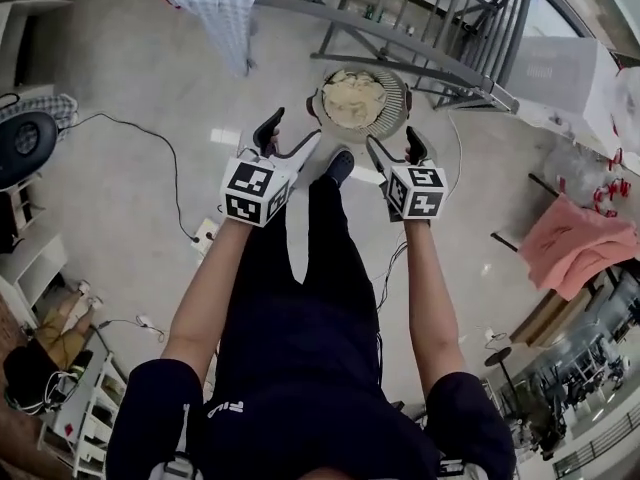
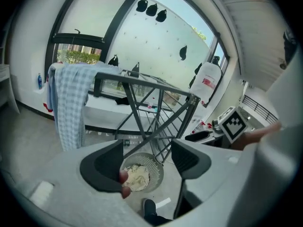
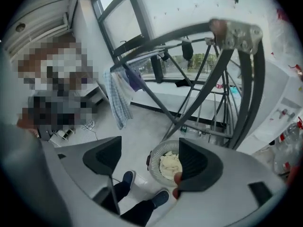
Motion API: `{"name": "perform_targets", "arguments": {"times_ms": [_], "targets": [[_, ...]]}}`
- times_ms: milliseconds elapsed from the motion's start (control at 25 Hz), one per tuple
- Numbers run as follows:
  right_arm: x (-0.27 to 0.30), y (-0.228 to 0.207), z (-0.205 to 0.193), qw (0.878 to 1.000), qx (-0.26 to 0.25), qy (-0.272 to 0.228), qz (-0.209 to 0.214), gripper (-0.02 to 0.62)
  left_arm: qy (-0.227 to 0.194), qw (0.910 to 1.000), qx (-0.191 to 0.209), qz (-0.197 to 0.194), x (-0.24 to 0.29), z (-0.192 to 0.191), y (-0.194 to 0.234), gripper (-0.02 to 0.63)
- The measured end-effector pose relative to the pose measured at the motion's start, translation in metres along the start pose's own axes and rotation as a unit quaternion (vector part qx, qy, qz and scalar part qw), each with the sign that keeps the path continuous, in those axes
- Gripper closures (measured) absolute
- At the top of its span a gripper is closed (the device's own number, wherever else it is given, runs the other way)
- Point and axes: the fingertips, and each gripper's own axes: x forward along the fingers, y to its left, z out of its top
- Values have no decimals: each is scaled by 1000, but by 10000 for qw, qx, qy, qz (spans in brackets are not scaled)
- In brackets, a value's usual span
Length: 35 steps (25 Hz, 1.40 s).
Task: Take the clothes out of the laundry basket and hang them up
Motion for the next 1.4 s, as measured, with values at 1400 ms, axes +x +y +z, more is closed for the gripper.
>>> {"name": "perform_targets", "arguments": {"times_ms": [1400], "targets": [[462, -177, -308, 9705, -867, 2239, -234, 267, 326, 9981, 261, -462, 225, -274, 100, 301]]}}
